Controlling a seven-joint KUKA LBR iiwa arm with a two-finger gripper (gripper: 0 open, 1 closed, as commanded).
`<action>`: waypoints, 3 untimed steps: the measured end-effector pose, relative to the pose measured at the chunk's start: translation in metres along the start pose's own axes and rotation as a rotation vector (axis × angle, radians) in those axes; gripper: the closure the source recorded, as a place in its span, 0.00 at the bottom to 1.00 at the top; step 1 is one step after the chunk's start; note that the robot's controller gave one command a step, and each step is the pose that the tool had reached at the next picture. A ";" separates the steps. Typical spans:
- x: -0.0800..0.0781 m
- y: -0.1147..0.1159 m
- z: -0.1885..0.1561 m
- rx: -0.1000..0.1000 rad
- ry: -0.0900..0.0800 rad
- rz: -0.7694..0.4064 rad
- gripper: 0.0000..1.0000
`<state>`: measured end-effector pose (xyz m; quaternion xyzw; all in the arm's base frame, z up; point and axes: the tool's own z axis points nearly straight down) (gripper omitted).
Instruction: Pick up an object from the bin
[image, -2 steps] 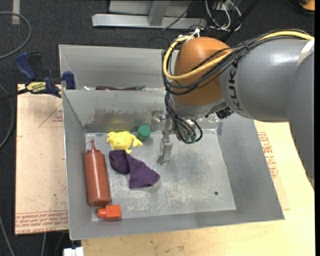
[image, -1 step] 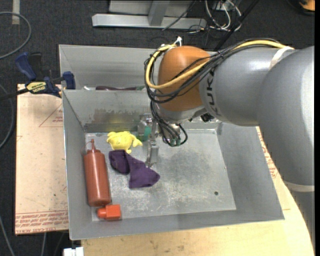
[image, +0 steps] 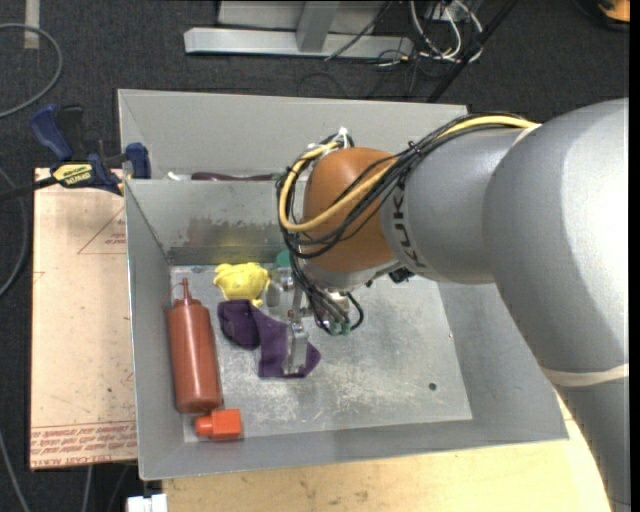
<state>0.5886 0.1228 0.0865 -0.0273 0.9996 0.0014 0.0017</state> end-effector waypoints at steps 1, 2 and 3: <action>0.014 -0.005 0.015 -0.002 -0.009 0.047 1.00; 0.014 -0.005 0.015 -0.002 -0.009 0.048 1.00; 0.014 -0.019 -0.119 -0.003 -0.012 0.041 1.00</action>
Offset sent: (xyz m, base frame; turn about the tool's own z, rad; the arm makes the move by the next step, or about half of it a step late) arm 0.0000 0.0000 0.0000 0.0000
